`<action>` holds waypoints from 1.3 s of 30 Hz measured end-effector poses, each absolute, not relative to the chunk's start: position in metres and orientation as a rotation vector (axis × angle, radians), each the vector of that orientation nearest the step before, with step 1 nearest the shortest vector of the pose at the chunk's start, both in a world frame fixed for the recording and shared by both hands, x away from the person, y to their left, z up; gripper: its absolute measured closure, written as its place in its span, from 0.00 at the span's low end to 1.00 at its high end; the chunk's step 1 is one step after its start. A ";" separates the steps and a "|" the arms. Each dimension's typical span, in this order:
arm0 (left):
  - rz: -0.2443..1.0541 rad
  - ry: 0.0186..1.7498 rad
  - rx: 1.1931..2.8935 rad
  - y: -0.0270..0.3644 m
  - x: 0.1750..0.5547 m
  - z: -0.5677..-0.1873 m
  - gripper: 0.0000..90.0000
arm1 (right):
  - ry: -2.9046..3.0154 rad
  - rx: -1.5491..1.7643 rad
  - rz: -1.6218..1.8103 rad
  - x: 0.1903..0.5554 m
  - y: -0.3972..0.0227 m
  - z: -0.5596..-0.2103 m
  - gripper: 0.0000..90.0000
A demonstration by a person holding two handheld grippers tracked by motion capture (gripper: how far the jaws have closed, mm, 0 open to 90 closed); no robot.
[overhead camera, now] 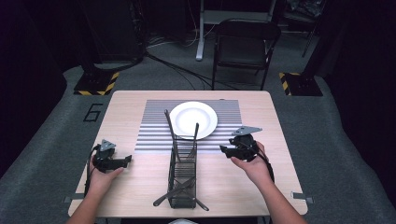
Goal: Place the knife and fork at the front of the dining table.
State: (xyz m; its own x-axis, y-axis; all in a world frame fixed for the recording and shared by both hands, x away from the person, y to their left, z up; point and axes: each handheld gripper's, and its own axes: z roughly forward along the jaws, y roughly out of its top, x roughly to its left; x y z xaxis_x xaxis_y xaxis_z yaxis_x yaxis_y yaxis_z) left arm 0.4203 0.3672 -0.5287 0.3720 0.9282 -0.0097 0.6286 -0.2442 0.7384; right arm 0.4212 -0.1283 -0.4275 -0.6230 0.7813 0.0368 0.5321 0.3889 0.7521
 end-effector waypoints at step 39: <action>0.582 1.339 1.968 0.367 0.420 -0.529 0.15 | 2.481 0.934 1.210 0.439 -0.037 -0.389 0.69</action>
